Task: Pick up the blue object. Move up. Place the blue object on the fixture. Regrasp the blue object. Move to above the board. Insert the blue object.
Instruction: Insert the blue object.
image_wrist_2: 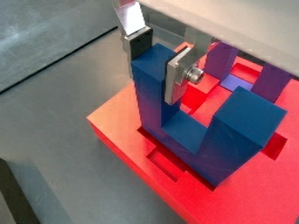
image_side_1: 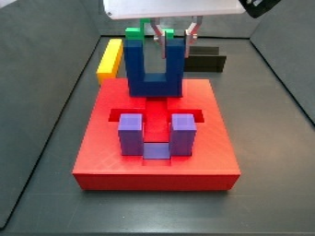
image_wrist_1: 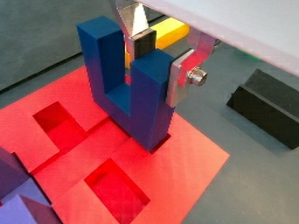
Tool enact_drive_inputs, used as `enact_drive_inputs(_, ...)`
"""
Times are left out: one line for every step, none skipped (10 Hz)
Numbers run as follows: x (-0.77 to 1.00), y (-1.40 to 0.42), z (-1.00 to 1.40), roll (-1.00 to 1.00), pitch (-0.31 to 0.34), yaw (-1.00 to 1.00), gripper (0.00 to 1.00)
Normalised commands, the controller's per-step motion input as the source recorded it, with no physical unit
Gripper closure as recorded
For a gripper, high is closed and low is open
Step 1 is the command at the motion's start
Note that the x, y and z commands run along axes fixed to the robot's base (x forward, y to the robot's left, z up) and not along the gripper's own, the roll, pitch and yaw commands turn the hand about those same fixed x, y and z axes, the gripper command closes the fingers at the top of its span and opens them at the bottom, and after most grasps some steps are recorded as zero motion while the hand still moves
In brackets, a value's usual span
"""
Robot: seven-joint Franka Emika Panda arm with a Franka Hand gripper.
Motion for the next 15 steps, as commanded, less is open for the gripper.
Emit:
enact_drive_inputs(0.00, 0.11, -0.34, 0.15, -0.014, 0.00, 1.00)
enact_drive_inputs(0.09, 0.23, -0.18, 0.02, -0.051, 0.11, 1.00)
enact_drive_inputs(0.08, 0.30, 0.00, 0.00, -0.043, 0.14, 1.00)
enact_drive_inputs(0.03, 0.23, 0.08, 0.00, -0.044, 0.12, 1.00)
enact_drive_inputs(-0.12, 0.00, -0.23, 0.03, -0.116, 0.14, 1.00)
enact_drive_inputs(-0.19, -0.30, -0.28, 0.12, -0.120, 0.25, 1.00)
enact_drive_inputs(-0.07, -0.53, -0.27, 0.23, -0.114, 0.25, 1.00)
enact_drive_inputs(-0.10, -0.51, -0.29, 0.26, -0.126, 0.20, 1.00)
enact_drive_inputs(0.00, -0.37, -0.41, 0.19, -0.117, 0.09, 1.00)
enact_drive_inputs(0.12, -0.11, -0.62, 0.11, -0.127, 0.06, 1.00)
enact_drive_inputs(0.41, 0.07, -0.82, 0.02, -0.079, 0.07, 1.00)
enact_drive_inputs(0.55, 0.26, -0.86, 0.00, -0.043, 0.08, 1.00)
enact_drive_inputs(0.56, 0.31, -0.87, -0.10, -0.014, 0.01, 1.00)
enact_drive_inputs(0.40, 0.15, -0.87, -0.10, -0.047, 0.00, 1.00)
enact_drive_inputs(0.26, 0.00, -0.89, -0.05, -0.103, 0.00, 1.00)
